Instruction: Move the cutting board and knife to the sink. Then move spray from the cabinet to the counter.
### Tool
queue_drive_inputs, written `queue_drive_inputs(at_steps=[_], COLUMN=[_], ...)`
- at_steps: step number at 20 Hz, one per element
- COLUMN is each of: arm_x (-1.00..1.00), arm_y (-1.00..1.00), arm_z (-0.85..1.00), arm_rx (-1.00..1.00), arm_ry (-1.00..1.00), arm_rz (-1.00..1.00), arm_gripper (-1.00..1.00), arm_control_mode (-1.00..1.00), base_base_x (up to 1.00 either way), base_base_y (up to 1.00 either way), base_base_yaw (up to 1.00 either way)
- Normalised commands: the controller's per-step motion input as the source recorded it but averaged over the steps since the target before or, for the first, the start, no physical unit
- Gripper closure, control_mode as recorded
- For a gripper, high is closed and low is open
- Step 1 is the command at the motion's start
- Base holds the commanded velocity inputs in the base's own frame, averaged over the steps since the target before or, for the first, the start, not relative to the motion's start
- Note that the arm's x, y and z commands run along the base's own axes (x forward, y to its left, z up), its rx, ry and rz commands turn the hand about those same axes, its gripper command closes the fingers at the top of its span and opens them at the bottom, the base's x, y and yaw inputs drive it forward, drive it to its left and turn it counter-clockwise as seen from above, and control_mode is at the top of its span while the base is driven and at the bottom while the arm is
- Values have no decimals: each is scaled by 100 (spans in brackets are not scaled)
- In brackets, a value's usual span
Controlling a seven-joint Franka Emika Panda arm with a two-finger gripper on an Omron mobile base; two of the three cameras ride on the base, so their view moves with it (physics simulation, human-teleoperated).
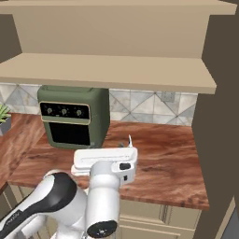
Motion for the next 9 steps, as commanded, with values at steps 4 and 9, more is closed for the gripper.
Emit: queue_drive_inputs(at_steps=[4,9], arm_x=[-100,-100], arm_y=[43,60], arm_z=[100,96], arm_rx=[0,0], arm_ry=[-7,-6], arm_rz=[0,0], arm_gripper=[-100,-100], arm_control_mode=[-100,-100], base_base_x=[0,0], base_base_y=[0,0], base_base_yaw=[0,0])
